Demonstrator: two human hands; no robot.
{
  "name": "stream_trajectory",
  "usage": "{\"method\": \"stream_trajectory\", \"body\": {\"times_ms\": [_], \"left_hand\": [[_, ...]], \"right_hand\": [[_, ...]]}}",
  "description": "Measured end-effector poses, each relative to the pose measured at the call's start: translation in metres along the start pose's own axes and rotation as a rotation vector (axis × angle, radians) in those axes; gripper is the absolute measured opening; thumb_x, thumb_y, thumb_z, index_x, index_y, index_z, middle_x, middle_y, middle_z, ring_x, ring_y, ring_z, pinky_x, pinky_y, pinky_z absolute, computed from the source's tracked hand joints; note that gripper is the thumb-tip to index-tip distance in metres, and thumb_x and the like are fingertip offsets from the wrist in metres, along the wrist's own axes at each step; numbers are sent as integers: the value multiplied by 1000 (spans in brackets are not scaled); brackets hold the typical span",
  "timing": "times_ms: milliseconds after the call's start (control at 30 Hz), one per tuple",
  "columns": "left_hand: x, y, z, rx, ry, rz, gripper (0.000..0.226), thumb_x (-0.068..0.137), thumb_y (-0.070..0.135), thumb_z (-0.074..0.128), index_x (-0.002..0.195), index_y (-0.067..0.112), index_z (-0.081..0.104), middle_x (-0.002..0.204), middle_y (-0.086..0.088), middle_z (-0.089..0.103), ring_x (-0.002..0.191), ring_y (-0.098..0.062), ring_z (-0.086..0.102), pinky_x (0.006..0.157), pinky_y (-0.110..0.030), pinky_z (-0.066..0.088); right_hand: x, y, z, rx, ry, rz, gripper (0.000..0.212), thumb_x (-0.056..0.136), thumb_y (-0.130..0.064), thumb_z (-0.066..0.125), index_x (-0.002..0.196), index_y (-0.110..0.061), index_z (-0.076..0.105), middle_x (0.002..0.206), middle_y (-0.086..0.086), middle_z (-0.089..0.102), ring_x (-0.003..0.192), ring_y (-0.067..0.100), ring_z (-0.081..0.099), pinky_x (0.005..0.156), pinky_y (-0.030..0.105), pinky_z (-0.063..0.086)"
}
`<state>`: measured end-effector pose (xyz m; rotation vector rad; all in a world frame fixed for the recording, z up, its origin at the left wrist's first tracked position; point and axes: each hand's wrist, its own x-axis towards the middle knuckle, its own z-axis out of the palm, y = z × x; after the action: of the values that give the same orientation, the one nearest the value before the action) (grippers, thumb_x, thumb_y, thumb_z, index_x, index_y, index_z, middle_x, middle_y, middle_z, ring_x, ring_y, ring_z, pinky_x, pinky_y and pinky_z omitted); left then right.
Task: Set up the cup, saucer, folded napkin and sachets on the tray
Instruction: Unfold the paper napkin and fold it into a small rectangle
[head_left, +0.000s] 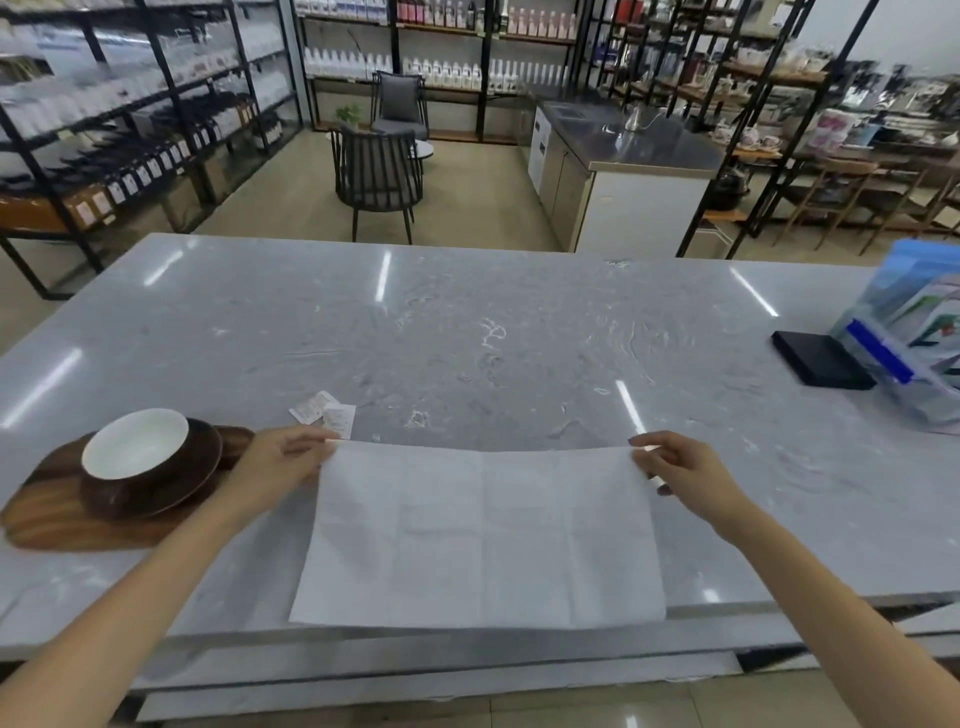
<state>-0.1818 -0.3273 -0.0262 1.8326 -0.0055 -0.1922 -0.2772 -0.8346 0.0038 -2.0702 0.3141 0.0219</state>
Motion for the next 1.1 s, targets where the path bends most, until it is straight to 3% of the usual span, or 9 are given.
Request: {"method": "stream_trajectory", "body": {"times_ms": [67,200,333,533,700,800,867,967,1100], "left_hand": [[4,-12,11,215,34,18,22,90,-1,69,111,6,71,113,-18,73,94,-26,69,79,-21,52],[-18,-30,28,733,9,235,34,90,14,70,125,13,67,130,-6,65,124,-29,58,105,-37,44],[-53,-46,47,898,-189,377,54,100,48,42,149,25,46,158,11,34,152,-15,23,122,-30,19],[-80,-63,52,1089,-389,413,65,101,59,18,159,34,3,165,14,-13,153,-9,-17,125,-30,-8],[-108,-87,30,1065,-424,458,71,97,70,27,158,39,9,167,16,0,154,-2,-7,125,-26,-4],[-115,-90,22,1060,-379,561,59,99,56,40,152,29,38,162,6,30,151,-13,25,124,-32,21],[-115,-87,21,1036,-368,659,49,99,48,44,140,25,58,152,3,49,142,-17,44,115,-36,40],[-115,-81,19,960,-342,703,40,101,42,44,126,25,70,140,9,61,133,-10,53,108,-31,48],[-108,-55,9,916,-254,664,55,104,52,29,115,26,76,120,13,73,112,-5,68,95,-25,56]], "right_hand": [[10,17,17,-66,-52,128,27,98,-23,66,125,-19,66,92,5,74,86,21,69,75,36,54],[-2,36,45,-481,-53,153,56,98,-28,64,147,-13,43,128,18,59,109,33,60,93,36,47],[-52,50,85,-730,105,-123,56,99,-38,57,150,-16,44,150,17,47,136,40,44,105,50,44],[-82,50,118,-868,18,-104,63,103,-54,23,159,-26,23,167,15,19,151,33,23,117,48,31],[-98,61,108,-786,-89,-317,63,99,-67,34,155,-39,27,166,5,20,149,26,24,115,47,32],[-109,67,104,-800,-229,-476,67,94,-68,51,153,-40,34,165,0,26,147,19,28,113,38,34],[-112,66,100,-804,-251,-550,63,89,-58,66,145,-36,49,157,0,41,138,21,45,104,38,46],[-104,66,83,-793,-191,-614,57,73,-27,89,126,-24,69,132,4,64,111,25,66,83,38,57],[-87,55,50,-796,-129,-645,39,67,-16,95,103,-21,80,102,0,75,89,23,72,72,34,60]]}}
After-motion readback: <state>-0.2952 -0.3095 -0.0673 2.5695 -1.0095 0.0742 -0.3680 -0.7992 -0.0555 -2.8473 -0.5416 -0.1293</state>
